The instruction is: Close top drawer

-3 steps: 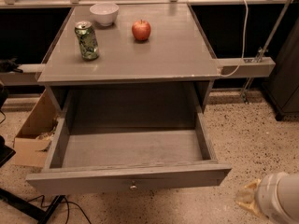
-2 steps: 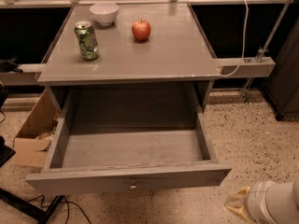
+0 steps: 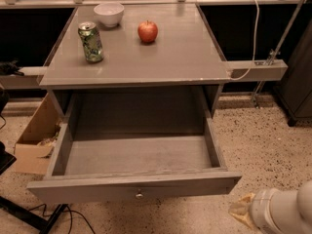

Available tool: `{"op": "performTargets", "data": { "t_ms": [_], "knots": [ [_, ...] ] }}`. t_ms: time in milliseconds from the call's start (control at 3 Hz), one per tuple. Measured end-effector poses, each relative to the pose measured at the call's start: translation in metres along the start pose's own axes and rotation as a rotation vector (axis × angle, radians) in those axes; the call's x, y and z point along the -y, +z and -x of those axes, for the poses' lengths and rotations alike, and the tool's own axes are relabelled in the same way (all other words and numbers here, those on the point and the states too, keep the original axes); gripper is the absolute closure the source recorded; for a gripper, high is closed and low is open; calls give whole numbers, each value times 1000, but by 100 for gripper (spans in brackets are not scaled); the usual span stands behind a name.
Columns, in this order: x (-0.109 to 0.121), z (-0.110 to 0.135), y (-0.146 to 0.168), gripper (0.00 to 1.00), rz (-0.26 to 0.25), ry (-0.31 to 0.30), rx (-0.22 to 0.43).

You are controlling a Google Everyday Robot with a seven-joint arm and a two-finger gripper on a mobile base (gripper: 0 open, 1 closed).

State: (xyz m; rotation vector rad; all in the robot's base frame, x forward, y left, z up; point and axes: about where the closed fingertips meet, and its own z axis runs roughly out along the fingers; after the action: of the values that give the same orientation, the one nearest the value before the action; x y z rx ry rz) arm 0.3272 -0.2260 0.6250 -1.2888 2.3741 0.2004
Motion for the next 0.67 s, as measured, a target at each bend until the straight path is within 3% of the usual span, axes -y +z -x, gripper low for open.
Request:
{"op": "performTargets", "data": {
  "t_ms": [333, 667],
  "knots": [
    [0, 6, 35, 100, 4, -31, 69],
    [12, 28, 74, 100, -18, -101, 162]
  ]
}}
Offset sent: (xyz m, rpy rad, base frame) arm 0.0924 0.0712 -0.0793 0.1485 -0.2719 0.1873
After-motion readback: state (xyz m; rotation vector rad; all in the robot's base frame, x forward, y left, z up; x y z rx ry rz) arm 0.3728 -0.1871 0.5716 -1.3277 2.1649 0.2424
